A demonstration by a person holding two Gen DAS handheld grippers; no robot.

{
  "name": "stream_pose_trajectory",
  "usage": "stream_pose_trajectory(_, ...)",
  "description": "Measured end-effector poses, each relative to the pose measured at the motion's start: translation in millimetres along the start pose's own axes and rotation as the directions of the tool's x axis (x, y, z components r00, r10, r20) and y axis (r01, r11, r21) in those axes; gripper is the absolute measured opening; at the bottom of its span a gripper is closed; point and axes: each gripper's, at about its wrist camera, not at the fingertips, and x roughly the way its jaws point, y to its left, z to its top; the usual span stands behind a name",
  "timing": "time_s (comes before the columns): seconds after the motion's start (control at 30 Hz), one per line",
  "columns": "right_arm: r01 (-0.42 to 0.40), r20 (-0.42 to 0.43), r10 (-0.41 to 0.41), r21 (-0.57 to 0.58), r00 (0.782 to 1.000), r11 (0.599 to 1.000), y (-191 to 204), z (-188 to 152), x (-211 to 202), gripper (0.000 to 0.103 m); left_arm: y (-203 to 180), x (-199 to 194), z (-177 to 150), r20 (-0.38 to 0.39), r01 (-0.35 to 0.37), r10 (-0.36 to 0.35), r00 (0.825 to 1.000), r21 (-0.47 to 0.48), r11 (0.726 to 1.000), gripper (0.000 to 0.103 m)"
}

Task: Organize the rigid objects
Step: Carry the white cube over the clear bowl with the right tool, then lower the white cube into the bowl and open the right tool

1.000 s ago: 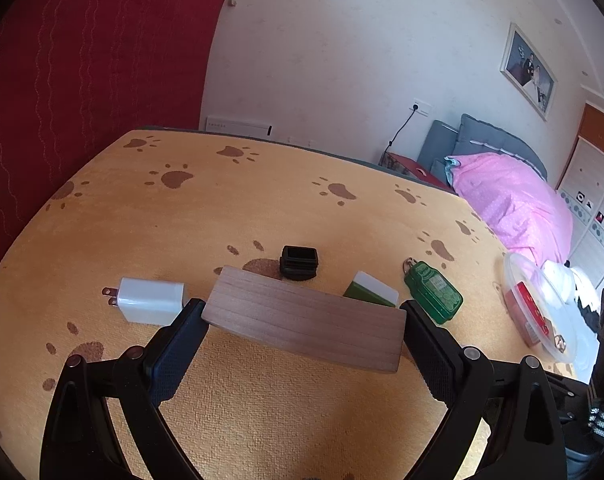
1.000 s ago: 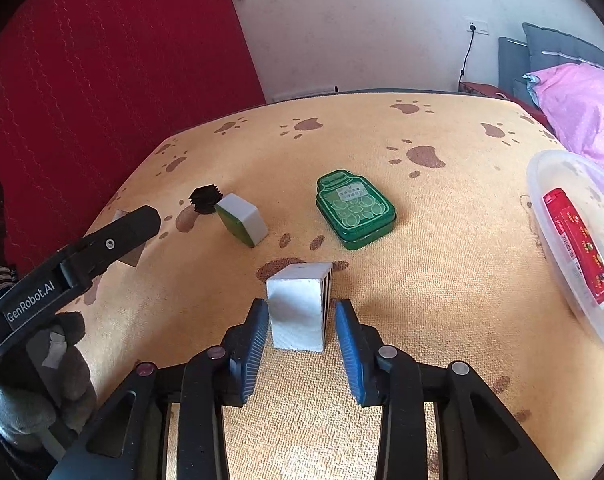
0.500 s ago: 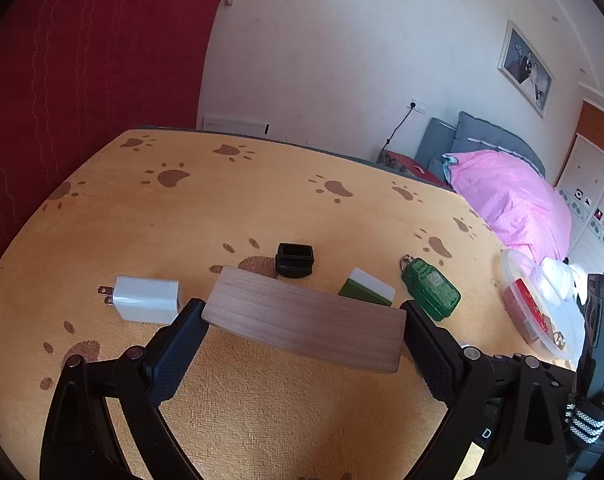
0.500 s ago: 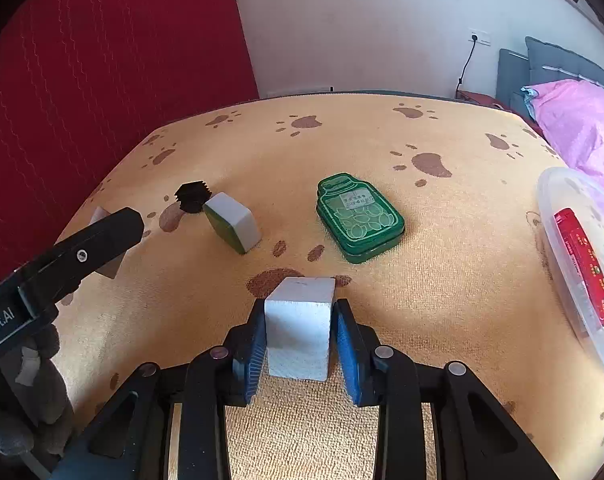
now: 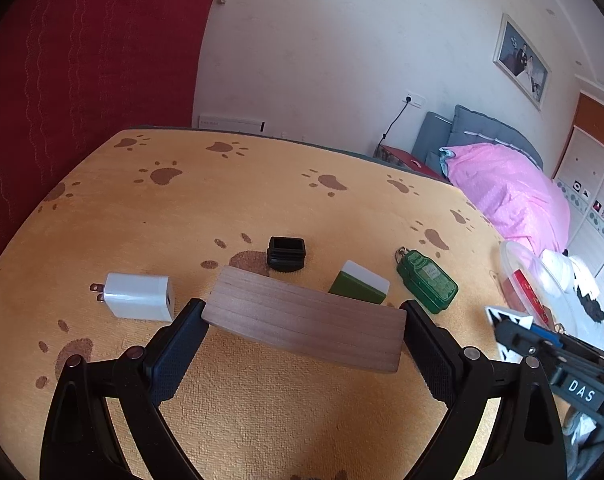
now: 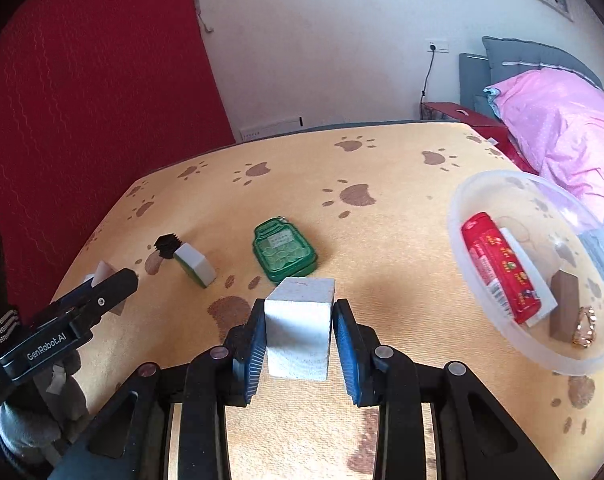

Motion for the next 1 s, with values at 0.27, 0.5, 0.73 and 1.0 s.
stream_pose_trajectory(0.27,0.086,0.044,-0.090,0.085,0.995,0.993,-46,9,-17,0.035,-4,2,-2,-0.008,-0.002,0.002,1.000,0.013,1.000,0.096)
stream_pose_trajectory(0.5,0.142,0.058,-0.151,0.139,0.987,0.980,-77,11,-25,0.035,-9,3,-4,-0.012,-0.002,0.002,1.000,0.030,1.000,0.096)
stream_pose_trajectory(0.73,0.187,0.065,-0.202,0.186,0.977,0.965,-101,10,-31,0.035,-17,4,-5,-0.012,-0.002,0.002,1.000,0.055,0.999,0.096)
stream_pose_trajectory(1.0,0.231,0.071,-0.252,0.216,0.965,0.949,-122,10,-35,0.035,-30,2,-8,-0.015,-0.002,0.003,1.000,0.077,0.997,0.096)
